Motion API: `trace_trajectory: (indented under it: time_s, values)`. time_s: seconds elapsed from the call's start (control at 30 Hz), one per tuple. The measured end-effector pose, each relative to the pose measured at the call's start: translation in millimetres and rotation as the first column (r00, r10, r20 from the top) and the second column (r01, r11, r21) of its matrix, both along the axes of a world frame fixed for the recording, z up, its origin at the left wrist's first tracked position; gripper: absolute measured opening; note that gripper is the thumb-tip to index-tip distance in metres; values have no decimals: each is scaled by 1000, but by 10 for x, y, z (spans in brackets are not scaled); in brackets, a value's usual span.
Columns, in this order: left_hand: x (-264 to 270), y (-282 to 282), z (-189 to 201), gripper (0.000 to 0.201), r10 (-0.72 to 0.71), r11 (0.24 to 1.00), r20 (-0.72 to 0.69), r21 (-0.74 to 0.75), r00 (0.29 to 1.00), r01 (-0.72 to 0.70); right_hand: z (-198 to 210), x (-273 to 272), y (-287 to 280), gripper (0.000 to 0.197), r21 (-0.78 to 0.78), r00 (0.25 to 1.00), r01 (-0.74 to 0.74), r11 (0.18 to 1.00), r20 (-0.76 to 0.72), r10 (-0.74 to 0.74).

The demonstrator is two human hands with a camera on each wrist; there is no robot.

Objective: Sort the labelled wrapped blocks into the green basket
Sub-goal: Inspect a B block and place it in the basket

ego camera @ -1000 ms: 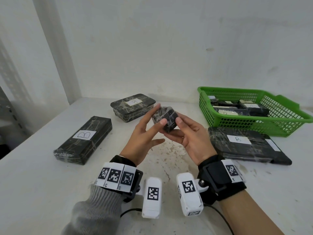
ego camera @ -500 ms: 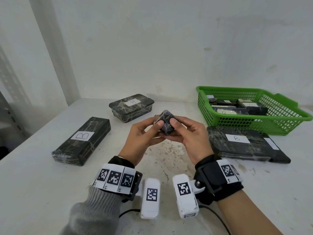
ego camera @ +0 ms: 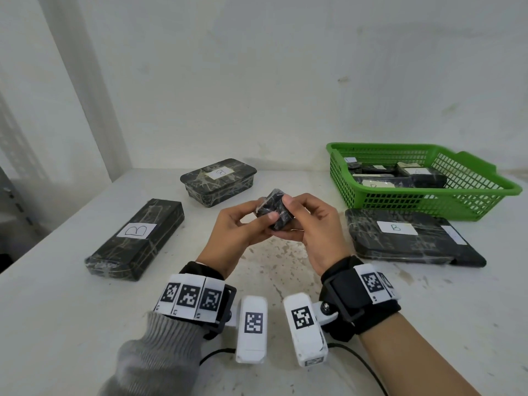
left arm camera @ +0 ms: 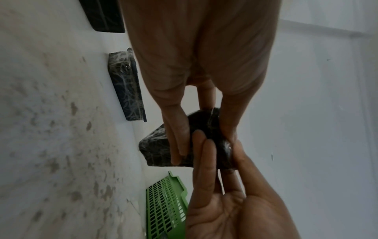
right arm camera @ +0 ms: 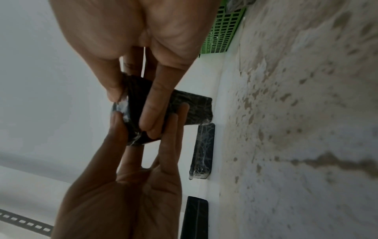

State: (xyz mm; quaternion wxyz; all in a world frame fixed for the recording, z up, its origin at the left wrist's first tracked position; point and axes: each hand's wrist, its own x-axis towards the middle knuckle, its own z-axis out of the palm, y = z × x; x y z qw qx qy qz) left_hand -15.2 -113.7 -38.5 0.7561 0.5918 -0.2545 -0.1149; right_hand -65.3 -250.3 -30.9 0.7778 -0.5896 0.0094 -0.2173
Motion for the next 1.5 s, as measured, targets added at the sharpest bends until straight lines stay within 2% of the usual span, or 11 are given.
trace_trajectory:
  time_s: [0.1, 0.23, 0.4, 0.5, 0.67, 0.87, 0.97, 1.13, 1.23, 1.37, 1.5]
  values:
    - [-1, 1, 9, 34, 2, 1000, 28, 24, 1000, -3, 21, -18, 7, 31, -40, 1000, 12, 999, -9, -12]
    - [-1, -2, -10, 45, -51, 998, 14, 41, 999, 50, 31, -18, -6, 34, -6, 997, 66, 998, 33, -66]
    - [14, 6, -13, 24, -9, 999, 46, 48, 999, 7, -1, -4, -4, 34, -59, 998, 67, 996, -11, -68]
    - [-5, 1, 17, 23, -10, 999, 63, 46, 998, 7, 25, -20, -13, 40, -85, 999, 41, 996, -18, -43]
    - [-32, -19, 16, 35, -30, 999, 27, 26, 999, 29, 38, -8, -29, 34, -112, 992, 124, 986, 14, -123]
    - [11, 8, 21, 37, 7, 1000, 10, -10, 1000, -7, 22, 4, 7, 25, -18, 999, -43, 999, 12, 43]
    - [7, 29, 57, 33, -21, 999, -10, -40, 1000, 20, 35, -2, 10, 11, -46, 998, -41, 998, 41, 43]
    - [2, 24, 38, 41, 2, 999, -3, -41, 1000, -2, 16, 11, -11, 10, -84, 999, -24, 996, 43, 28]
    - [2, 31, 56, 39, 11, 997, -23, -81, 1000, -13, 36, -14, 12, 17, -114, 999, -27, 993, 17, 29]
    - [45, 85, 125, 34, -12, 983, -87, -181, 996, -4, 51, -2, -29, 34, -165, 994, -4, 986, -108, -14]
    - [53, 90, 132, 37, -30, 982, -62, -189, 998, 18, 23, 50, -55, 47, -5, 976, -60, 998, -211, 57]
